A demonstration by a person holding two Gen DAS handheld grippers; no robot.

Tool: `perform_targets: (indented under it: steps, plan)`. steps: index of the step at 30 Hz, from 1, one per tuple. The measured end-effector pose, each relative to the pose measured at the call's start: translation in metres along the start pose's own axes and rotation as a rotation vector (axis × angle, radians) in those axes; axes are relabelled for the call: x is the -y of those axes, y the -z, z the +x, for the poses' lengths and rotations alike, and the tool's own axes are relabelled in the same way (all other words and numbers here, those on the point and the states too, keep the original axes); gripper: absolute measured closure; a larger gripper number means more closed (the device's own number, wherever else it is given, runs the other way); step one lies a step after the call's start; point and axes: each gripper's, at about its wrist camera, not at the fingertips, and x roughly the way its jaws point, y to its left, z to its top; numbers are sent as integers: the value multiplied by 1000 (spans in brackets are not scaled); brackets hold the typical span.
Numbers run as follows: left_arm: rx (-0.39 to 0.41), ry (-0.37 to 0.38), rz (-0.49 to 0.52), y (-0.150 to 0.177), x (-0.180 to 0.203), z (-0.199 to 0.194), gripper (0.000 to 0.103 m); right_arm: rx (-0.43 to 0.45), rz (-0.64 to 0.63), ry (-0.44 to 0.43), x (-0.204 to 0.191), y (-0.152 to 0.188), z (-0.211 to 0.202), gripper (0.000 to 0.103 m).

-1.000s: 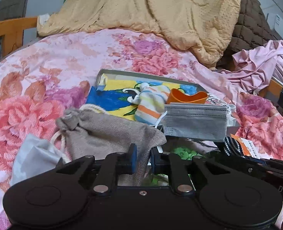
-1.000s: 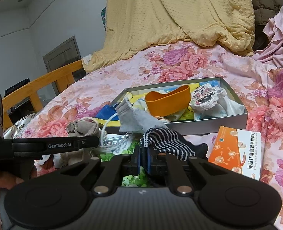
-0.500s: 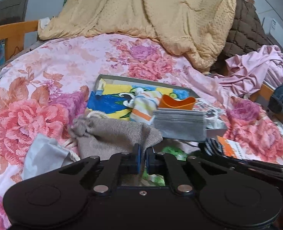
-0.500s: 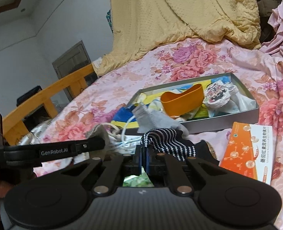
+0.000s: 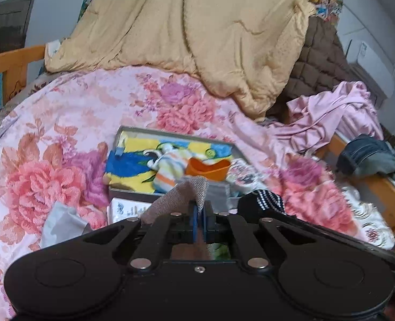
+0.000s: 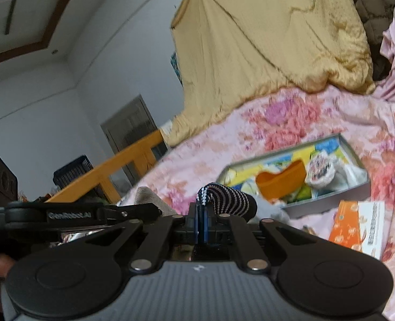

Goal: Organize soft objects
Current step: 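Lift the beige pouch with the left tool while the right tool lifts the black striped sock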

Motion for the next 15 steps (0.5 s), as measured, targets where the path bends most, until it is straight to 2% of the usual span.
perform_targets:
  steps: [7, 15]
  plan:
    - [43, 59, 36, -23, 22, -17, 100, 75, -39, 22, 0, -19, -5, 99]
    - [97, 95, 47, -51, 32, -5, 100, 148, -109, 57, -2, -49, 6, 99]
